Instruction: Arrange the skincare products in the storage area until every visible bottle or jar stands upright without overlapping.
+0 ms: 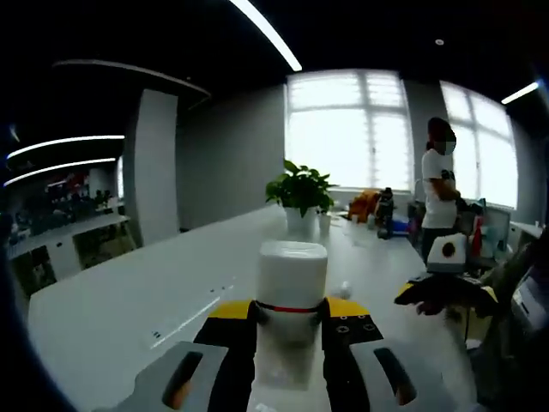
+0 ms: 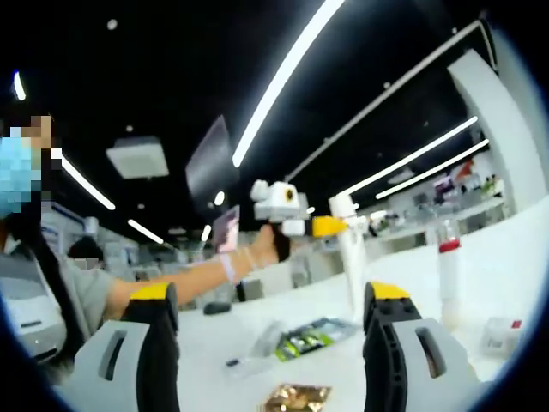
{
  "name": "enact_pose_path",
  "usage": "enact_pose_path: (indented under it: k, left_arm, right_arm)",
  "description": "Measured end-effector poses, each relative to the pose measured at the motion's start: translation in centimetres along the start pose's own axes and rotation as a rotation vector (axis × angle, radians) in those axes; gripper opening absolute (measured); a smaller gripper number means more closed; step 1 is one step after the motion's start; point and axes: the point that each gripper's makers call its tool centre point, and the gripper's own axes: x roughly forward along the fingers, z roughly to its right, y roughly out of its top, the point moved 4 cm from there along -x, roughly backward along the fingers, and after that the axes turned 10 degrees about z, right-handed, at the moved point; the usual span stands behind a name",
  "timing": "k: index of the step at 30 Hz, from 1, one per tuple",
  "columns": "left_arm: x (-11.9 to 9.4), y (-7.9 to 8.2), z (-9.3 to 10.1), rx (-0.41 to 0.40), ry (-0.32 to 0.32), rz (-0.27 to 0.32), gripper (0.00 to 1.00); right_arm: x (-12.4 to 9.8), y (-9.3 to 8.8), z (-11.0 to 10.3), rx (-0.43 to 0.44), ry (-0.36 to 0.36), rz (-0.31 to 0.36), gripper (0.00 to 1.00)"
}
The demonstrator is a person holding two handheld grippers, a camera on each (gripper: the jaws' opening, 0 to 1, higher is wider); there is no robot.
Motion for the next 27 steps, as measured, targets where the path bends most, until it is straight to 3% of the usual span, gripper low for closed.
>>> enact_pose_path:
  k: [6,11,14,16,18,21,24,27]
  left_arm:
    - [-1.2,0.6,1.4,-0.027,0.049,0.069,0.28]
    - [-2.2,1.0,2.1,-0.016,0.127,0.119,0.28]
    - [-2.4,1.0,2.2,-0.007,0.154,0.139,0.28]
    - [-2.6,1.2,1.9,-0.031,0.19,0.208,0.28]
    - [-3.0,1.3,1.5,-0.036,0.229,0.263,0.28]
    - [-3.7,0.9,0.6,-0.028,0.31,0.32,0.28]
    - [-3.5,0.1,0.2,0.014,0.389,0.299,0.28]
    - [-3.0,0.1,0.3,0.047,0.435,0.278,0.28]
  right_arm:
    - [3.5,0.3,0.5,0.012,-0.005,0.004,0.91]
    - [6.0,-0.8,2.8,0.028,-0.117,-0.034,0.88]
    - [6.9,-1.7,4.5,-0.014,-0.159,-0.082,0.87]
    - [7.5,-2.5,5.5,0.008,-0.196,-0.087,0.83]
    - [7.9,-2.9,5.2,0.063,-0.137,-0.052,0.77]
    - [7.9,-3.5,4.8,0.135,-0.097,-0.034,0.78]
    - [7.5,-4.5,5.0,0.165,-0.065,-0.057,0.79]
    - [7.0,-4.5,5.2,0.206,-0.084,-0.062,0.75]
